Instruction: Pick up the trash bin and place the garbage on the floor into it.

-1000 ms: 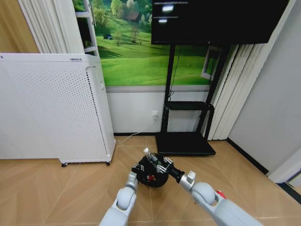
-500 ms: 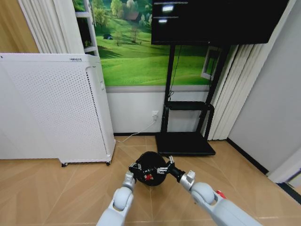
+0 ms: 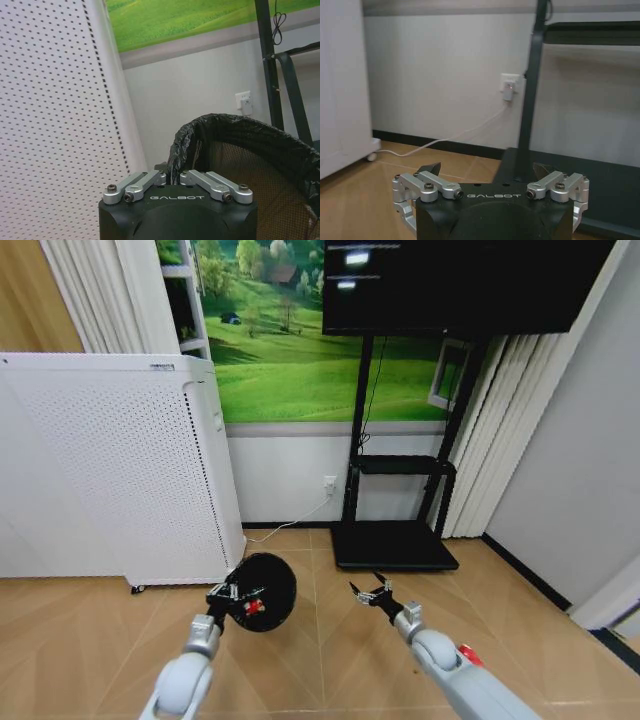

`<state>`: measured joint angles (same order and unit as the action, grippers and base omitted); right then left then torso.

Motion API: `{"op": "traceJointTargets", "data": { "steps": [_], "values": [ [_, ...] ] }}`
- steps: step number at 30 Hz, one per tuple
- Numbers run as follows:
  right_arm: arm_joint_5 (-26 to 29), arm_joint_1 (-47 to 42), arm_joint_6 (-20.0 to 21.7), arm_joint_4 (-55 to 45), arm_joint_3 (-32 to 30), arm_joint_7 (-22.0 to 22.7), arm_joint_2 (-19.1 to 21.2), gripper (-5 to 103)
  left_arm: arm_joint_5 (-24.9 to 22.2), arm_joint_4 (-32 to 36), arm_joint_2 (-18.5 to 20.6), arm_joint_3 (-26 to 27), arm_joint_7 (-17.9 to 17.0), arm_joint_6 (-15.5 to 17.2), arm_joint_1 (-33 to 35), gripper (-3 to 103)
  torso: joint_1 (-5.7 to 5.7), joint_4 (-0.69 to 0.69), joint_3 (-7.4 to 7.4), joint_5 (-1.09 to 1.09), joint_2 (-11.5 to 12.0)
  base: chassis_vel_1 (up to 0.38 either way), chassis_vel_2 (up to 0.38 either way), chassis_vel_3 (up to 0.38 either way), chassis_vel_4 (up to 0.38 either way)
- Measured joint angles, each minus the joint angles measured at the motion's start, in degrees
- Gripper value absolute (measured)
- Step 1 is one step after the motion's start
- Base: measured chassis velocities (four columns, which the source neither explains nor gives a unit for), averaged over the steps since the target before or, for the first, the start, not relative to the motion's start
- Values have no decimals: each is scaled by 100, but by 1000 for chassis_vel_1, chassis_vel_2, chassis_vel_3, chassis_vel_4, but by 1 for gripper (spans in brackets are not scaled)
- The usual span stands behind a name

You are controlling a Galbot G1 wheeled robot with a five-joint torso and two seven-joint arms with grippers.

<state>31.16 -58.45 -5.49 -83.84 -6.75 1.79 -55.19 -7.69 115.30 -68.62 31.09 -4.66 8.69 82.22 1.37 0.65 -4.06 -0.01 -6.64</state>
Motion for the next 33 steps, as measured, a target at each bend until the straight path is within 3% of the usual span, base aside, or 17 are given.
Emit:
{"op": "traceJointTargets", "data": {
  "steps": [3, 11, 18, 33],
  "values": [
    [5, 64, 222, 178, -300, 383, -88, 100, -105, 263, 116, 253, -34, 25, 302, 7, 0, 1, 0, 0, 0, 0, 0, 0, 0],
    [16, 111, 423, 506, -846, 698, -182, 100, -380, 850, 335, 782, -9, 33, 750, 7, 0, 1, 0, 0, 0, 0, 0, 0, 0],
    [-35, -151, 645, 369, -1131, 615, -86, 100, -557, 1283, 302, 1435, 6, -11, 1256, 7, 0, 0, 0, 2, 0, 0, 0, 0, 0],
    [-19, -82, 389, 426, -1015, 465, -143, 100, -424, 1328, -59, 1441, -11, -87, 1420, 7, 0, 0, 0, 1, 0, -4, -3, 2, 4]
  ]
}}
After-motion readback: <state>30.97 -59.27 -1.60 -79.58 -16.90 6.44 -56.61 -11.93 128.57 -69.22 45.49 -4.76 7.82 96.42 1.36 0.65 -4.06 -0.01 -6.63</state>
